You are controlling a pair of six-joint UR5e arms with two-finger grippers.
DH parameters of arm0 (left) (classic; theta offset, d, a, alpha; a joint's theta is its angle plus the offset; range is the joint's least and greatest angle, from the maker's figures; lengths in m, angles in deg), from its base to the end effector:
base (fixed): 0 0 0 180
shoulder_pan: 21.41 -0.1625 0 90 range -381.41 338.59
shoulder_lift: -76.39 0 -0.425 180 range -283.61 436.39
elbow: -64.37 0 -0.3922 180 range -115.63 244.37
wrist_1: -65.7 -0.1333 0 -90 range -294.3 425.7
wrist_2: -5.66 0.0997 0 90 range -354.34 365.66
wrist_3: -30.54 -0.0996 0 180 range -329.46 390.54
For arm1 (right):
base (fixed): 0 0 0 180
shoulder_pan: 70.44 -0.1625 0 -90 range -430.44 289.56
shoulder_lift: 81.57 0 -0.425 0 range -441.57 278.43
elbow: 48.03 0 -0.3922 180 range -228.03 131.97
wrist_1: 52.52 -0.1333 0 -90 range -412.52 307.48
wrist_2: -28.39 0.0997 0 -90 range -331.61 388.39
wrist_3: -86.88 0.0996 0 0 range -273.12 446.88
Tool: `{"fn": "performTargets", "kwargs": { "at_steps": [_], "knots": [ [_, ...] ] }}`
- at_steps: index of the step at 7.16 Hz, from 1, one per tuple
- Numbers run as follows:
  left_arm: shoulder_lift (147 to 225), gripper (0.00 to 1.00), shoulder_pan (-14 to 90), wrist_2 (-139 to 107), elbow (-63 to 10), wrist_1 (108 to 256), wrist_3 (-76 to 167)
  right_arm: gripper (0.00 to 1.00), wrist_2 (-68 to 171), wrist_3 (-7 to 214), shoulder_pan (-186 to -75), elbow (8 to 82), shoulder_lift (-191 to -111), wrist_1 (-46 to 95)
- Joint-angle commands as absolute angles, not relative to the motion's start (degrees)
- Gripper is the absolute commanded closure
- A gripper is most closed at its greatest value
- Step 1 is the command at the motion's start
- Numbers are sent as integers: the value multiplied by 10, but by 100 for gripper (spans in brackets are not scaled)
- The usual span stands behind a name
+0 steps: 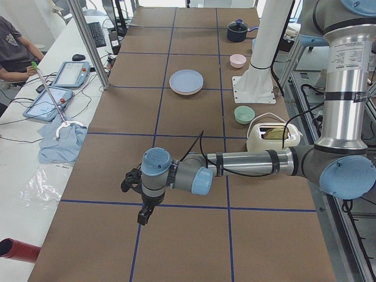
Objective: Stack three plates with pink and blue
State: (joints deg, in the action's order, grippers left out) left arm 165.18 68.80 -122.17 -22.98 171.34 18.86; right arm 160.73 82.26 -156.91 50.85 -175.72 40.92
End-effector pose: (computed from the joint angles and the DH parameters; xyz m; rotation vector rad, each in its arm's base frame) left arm -0.0740 -0.4957 0.6705 0.2659 0.6356 0.2601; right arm 0.0377 -0.4646 0.6254 0.0285 -0.7394 -0.1440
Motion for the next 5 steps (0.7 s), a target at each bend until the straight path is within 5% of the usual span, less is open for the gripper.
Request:
{"fn": "performTargets", "kwargs": {
  "at_steps": [1, 5],
  "knots": [
    [1651, 0, 688, -1255, -275, 1629, 232, 0, 1608, 879, -1574, 508, -1757, 410],
    [1648, 0, 688, -1254, -301, 1583, 232, 0, 1608, 882, -1578, 507, -1759, 409]
  ]
}}
